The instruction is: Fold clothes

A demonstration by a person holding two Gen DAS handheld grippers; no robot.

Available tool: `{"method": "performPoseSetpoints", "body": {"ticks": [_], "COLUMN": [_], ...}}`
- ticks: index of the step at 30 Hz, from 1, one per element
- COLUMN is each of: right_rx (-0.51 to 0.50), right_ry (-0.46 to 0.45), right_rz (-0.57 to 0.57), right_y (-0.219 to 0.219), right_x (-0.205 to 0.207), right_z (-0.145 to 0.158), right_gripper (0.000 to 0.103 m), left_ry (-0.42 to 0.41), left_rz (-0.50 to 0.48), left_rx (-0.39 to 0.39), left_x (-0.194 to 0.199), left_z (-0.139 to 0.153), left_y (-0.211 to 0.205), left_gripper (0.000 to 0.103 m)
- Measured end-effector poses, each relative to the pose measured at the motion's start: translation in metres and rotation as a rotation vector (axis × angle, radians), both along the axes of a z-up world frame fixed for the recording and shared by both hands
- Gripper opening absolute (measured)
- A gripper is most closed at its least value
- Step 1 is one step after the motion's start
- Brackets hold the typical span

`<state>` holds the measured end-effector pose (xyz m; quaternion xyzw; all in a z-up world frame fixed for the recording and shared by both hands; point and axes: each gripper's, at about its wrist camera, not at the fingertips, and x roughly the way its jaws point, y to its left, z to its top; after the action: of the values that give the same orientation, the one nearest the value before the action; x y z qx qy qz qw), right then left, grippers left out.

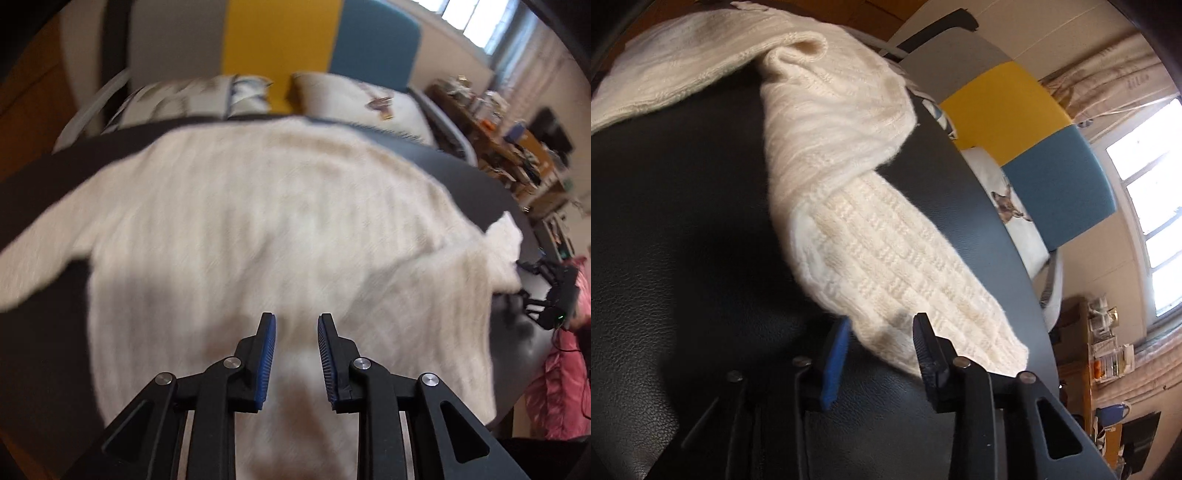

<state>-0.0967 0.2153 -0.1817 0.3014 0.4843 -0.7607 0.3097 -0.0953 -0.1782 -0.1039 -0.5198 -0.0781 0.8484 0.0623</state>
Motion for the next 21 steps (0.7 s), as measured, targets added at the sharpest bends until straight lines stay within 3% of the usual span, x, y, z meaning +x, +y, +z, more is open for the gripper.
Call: {"method": "performPoseSetpoints", "body": {"ticks": [1, 5, 8, 11, 12, 14, 18, 21], "right_rx": [0.022, 0.04, -0.005, -0.075, -0.092, -0.129, -0.203, -0.195], "right_ry": [-0.007, -0.063, -0.136, -0.201, -0.214, -0.246, -0.321, -0.326], "right_rz": [-0.003, -0.052, -0.104, -0.141, -0.15, -0.176, -0.227, -0.28], "right_y": [-0.003, -0.01, -0.008, 0.004, 0.008, 0.018, 0.03, 0.037], "right_x": [0.003, 0.001, -0.002, 0.003, 0.005, 0.009, 0.017, 0.006], "right_z": [-0.002, 0.003, 0.021, 0.057, 0.069, 0.092, 0.13, 0.141], "right_gripper": [0.005, 0.004, 0.003, 0.003, 0.003, 0.003, 0.003, 0.002], "left_ry": [0.029, 0.071, 0.013, -0.083, -0.118, -0.112, -0.138, -0.132], "left_rz": [-0.037, -0.254, -0.356, -0.443, -0.463, -0.509, -0.558, -0.592], "left_rx": [0.003, 0.03, 0.042, -0.044, -0.047, -0.103, -0.134, -0.169], "left_x": [-0.014, -0.082, -0.129, -0.162, -0.167, -0.173, -0.182, -0.182], "left_z": [0.006, 0.012, -0.009, -0.044, -0.054, -0.063, -0.064, -0.064], "left_y": [0.01, 0.084, 0.139, 0.178, 0.184, 0.195, 0.202, 0.207], "left_gripper": [0.025, 0.025, 0.025, 0.025, 0.025, 0.025, 0.025, 0.025]}}
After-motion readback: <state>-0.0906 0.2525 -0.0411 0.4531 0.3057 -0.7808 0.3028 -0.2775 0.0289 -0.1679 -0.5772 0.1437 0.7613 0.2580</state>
